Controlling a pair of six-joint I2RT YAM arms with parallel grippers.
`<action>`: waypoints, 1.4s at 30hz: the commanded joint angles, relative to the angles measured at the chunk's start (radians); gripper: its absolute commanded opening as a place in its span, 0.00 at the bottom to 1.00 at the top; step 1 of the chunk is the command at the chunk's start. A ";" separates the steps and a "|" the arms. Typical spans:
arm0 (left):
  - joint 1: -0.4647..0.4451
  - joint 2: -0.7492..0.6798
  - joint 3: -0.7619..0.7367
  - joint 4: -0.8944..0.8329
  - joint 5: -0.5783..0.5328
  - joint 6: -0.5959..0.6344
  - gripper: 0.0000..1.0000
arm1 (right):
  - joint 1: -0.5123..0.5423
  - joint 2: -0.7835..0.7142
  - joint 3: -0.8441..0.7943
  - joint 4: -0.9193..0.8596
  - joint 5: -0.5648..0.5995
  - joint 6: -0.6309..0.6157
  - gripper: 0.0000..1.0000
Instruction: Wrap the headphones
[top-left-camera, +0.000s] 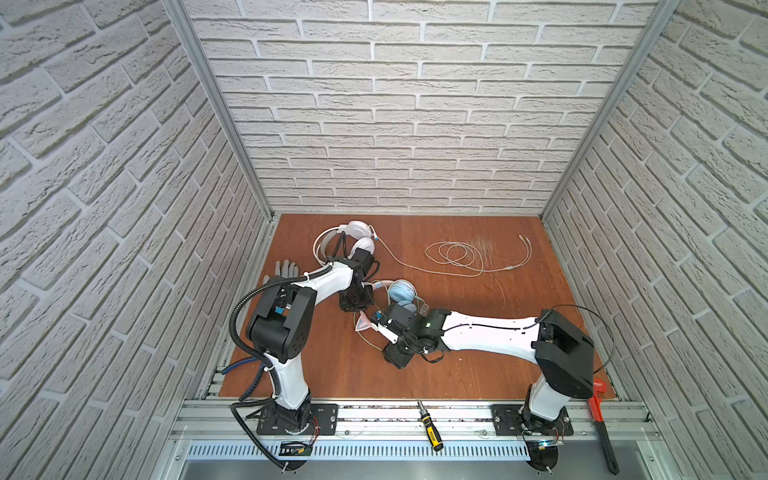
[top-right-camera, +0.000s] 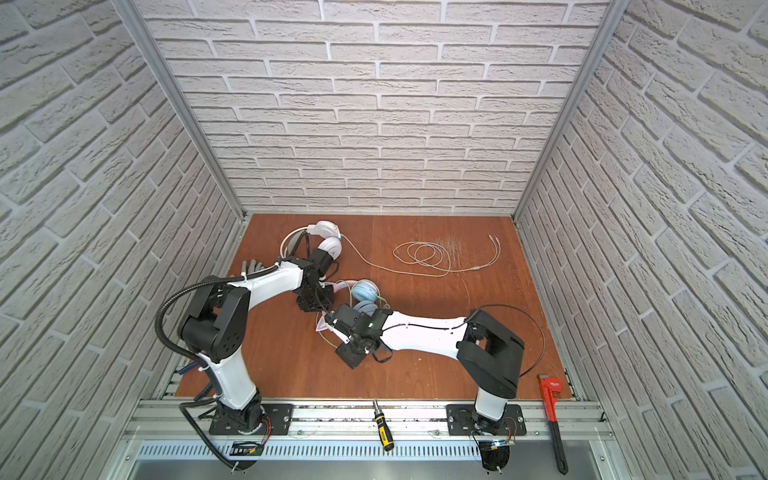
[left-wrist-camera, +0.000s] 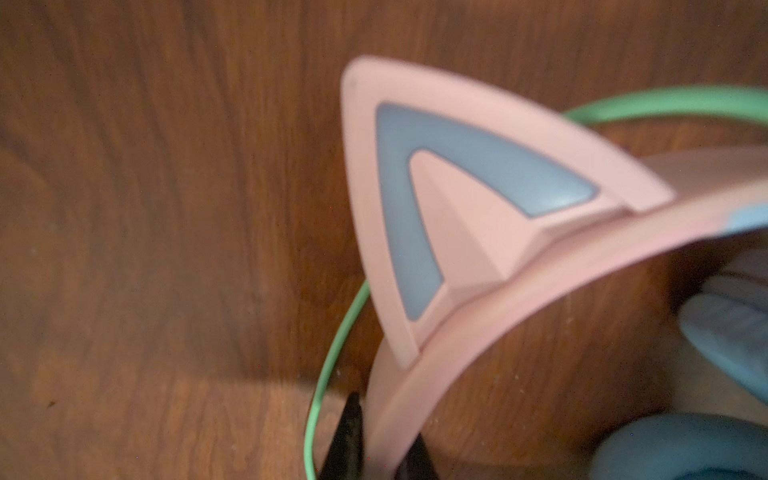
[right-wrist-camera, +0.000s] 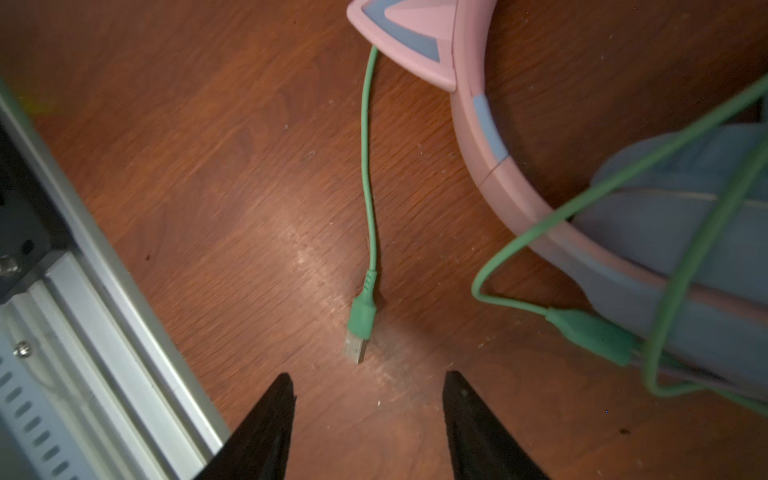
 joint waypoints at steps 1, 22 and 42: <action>0.015 0.014 -0.006 0.036 0.009 0.016 0.00 | 0.010 0.037 0.061 -0.003 0.037 0.020 0.57; 0.033 0.024 0.002 0.035 0.017 0.022 0.00 | 0.016 0.225 0.154 -0.128 -0.039 0.063 0.37; 0.039 0.030 0.026 0.023 0.018 0.025 0.00 | 0.016 0.211 0.121 -0.178 -0.053 0.054 0.06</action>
